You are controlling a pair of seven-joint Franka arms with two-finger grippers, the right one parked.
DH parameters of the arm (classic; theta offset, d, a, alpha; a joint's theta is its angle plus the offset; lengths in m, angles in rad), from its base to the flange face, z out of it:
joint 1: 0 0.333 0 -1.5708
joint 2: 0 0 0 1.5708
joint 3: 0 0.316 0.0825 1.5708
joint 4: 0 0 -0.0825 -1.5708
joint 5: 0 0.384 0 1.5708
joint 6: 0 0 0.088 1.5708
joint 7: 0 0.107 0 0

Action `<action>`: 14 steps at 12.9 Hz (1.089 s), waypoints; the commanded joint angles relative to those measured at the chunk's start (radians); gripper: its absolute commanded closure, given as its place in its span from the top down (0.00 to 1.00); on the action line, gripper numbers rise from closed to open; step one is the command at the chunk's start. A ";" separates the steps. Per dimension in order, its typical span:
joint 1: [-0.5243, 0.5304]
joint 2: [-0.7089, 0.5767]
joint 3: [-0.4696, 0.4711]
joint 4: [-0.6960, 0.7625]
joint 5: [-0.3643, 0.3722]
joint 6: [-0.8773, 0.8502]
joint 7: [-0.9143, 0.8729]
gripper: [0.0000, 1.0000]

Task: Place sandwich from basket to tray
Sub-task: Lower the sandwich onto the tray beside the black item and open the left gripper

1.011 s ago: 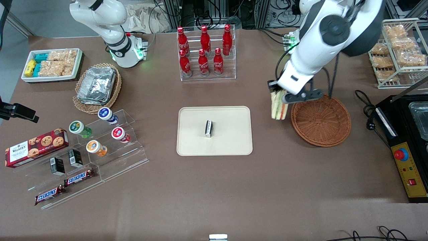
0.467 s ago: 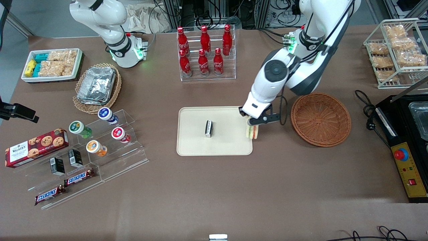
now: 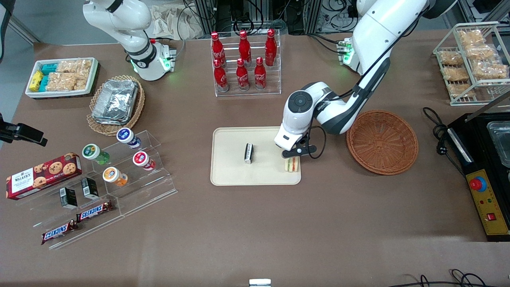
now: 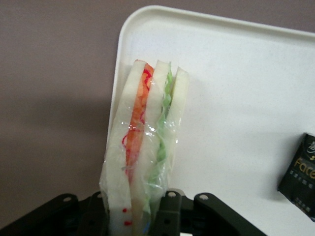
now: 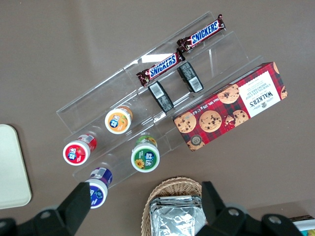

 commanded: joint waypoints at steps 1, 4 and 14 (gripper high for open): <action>-0.014 0.045 0.000 0.032 0.067 0.033 -0.066 0.00; -0.016 0.062 0.000 0.049 0.076 0.032 -0.090 1.00; -0.001 -0.015 -0.004 0.276 0.059 -0.207 -0.086 1.00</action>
